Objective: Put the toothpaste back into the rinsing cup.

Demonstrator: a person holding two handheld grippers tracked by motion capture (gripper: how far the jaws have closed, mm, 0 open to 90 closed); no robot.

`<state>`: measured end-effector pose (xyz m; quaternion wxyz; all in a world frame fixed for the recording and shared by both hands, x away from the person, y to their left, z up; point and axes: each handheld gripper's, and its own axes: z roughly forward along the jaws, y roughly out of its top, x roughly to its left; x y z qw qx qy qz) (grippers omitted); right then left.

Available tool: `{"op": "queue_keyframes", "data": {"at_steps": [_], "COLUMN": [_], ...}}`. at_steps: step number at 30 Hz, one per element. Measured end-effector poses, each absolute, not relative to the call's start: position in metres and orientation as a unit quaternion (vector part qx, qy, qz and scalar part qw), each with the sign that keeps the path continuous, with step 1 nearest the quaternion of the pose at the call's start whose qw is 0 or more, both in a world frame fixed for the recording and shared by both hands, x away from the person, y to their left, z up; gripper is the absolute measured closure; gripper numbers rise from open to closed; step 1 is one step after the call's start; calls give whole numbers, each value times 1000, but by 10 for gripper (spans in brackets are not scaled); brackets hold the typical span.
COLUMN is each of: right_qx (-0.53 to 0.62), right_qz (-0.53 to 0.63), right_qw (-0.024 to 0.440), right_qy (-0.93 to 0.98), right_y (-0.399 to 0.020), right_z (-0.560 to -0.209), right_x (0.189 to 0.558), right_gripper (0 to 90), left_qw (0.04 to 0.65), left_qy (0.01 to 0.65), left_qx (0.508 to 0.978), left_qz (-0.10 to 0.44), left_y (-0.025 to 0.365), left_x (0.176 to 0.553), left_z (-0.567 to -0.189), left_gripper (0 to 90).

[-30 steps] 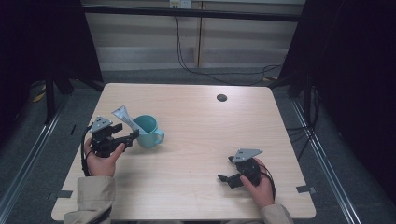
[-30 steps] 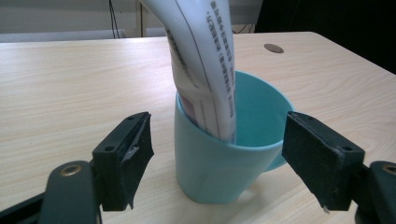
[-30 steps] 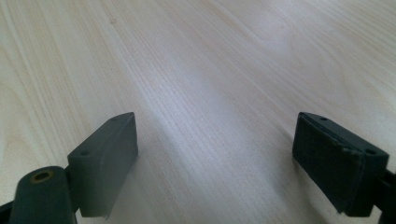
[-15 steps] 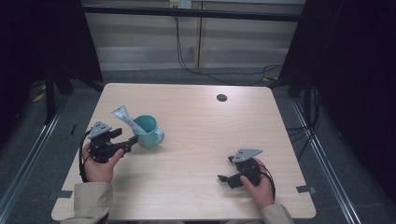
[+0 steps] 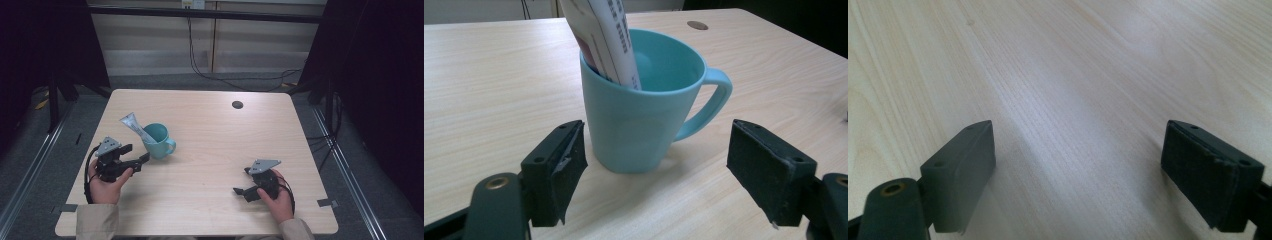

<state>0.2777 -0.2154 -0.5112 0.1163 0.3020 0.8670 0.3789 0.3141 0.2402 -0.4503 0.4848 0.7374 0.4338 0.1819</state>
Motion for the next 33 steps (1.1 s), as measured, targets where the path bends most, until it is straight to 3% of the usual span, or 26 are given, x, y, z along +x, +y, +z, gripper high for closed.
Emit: {"op": "queue_keyframes", "data": {"at_steps": [33], "right_qx": [300], "right_qz": [379], "right_qw": [116], "right_qy": [868], "right_y": [-215], "right_z": [-511], "right_x": [277], "right_gripper": [138], "left_qw": [461], "left_qy": [431], "left_qx": [759], "left_qz": [161], "left_y": [236], "left_x": [298], "left_z": [-489], "left_gripper": [220]}}
